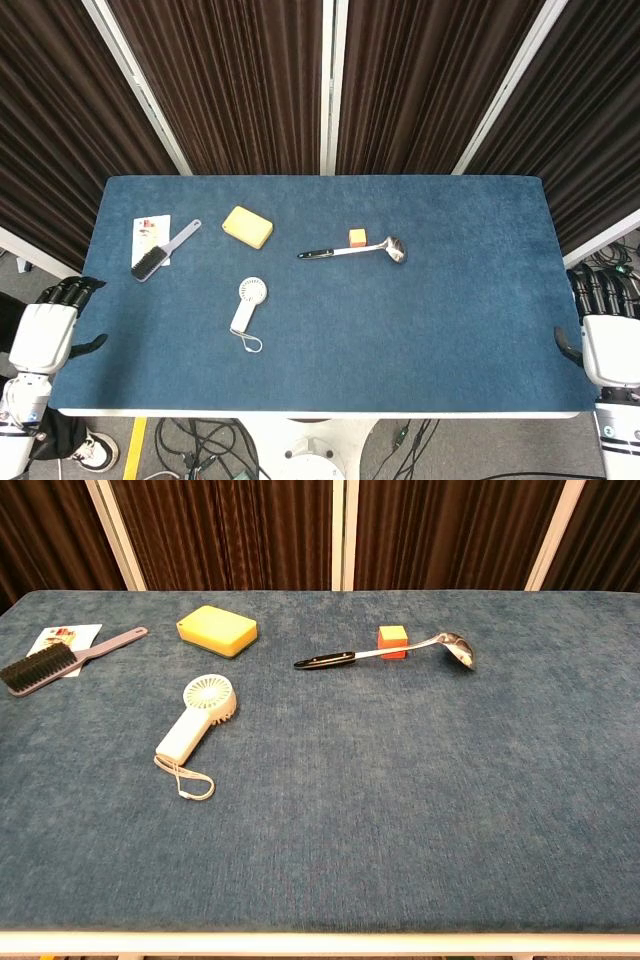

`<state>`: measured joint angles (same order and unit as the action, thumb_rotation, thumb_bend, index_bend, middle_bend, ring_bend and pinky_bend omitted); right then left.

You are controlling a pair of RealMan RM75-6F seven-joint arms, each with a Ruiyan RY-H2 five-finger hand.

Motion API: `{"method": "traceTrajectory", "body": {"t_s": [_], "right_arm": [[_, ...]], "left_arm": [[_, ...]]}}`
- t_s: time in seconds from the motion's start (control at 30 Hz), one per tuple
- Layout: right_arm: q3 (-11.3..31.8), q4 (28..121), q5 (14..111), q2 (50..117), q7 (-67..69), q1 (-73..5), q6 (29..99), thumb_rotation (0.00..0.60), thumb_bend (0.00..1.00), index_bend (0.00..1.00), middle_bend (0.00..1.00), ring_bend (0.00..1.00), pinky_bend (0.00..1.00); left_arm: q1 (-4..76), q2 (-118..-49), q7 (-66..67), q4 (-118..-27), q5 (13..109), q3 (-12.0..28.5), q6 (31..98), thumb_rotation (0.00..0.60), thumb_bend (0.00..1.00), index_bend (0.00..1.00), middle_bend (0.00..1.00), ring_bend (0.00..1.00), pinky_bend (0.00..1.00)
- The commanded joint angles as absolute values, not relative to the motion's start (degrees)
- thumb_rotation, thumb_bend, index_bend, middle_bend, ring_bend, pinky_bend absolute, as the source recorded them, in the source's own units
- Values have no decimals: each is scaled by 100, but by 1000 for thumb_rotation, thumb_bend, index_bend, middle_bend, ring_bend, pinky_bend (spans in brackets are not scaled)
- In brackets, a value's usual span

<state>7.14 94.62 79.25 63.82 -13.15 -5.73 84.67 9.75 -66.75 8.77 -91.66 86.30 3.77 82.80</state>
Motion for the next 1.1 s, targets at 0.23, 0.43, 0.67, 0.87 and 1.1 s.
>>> {"method": "traceTrajectory", "body": {"t_s": [0.23,0.43,0.67,0.87,1.1], "right_arm": [[658,9462,7901,6320,-1255,-557,8370,600,232,0,0,0,0],[673,9412,7909,6339,-1175,-595,8323,600,232,0,0,0,0],[664,9420,7893,6379,-1196,-614,8291,600,232,0,0,0,0],[636,9501,7929,6348,-1367,-682,8193,600,232,0,0,0,0],[625,9542,7876,6380,-1429,-732,8093,600,233,0,0,0,0]], "left_arm": [[1015,-6774,846,-9147,8627,345,8221,600,19,231,217,173,309],[1015,-6782,829,-9152,8659,293,8196,600,18,230,218,173,319],[1090,-6745,921,-9305,8685,176,7951,600,18,230,256,224,381],[1277,-6927,1029,-9342,8748,91,7599,600,44,230,353,389,504],[1748,-6942,1464,-9684,8979,-147,6716,600,252,224,780,815,748]]}}
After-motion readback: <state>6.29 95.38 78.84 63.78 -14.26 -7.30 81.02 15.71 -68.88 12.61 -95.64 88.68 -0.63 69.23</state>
